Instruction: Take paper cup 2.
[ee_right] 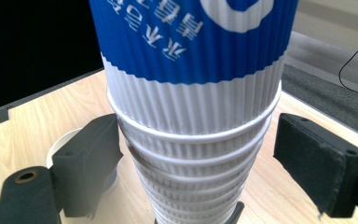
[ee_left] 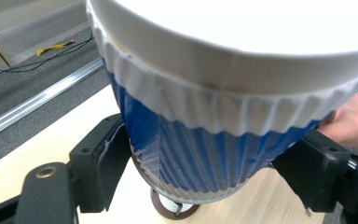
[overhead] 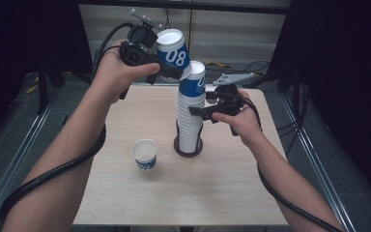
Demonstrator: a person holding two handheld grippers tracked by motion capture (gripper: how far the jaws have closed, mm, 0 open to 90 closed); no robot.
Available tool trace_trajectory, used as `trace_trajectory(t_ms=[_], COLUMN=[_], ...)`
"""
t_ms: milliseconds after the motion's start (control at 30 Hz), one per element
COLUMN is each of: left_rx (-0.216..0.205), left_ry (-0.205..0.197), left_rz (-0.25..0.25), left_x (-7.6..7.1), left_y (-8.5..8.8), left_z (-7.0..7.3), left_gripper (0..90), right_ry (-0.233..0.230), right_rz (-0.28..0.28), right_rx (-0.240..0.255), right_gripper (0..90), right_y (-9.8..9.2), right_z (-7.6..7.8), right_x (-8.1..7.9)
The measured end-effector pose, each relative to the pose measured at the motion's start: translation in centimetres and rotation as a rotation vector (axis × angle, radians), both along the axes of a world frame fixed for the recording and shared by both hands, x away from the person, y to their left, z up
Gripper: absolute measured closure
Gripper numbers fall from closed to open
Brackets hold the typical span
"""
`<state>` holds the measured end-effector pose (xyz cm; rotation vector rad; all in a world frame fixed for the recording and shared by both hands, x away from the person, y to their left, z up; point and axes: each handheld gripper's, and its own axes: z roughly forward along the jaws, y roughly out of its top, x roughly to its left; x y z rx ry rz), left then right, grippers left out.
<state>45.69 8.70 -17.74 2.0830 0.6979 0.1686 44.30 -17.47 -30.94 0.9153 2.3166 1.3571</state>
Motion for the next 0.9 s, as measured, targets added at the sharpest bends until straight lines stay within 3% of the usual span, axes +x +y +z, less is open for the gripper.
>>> trace_trajectory(t_ms=[700,900], left_rx=[0.016,0.056], left_ry=[0.025,0.040], left_rz=[-0.004,-0.024], left_x=[-1.7,-1.8], left_y=[3.3,3.5], left_z=[-2.4,-4.2], left_gripper=[22.5,22.8], right_ry=[0.000,0.003], right_rz=[0.006,0.023], right_rx=[-0.015,-0.030], right_gripper=[13.8,13.8], right_y=[-0.4,-0.8], right_z=[-0.3,-0.5], right_x=[-0.3,-0.7])
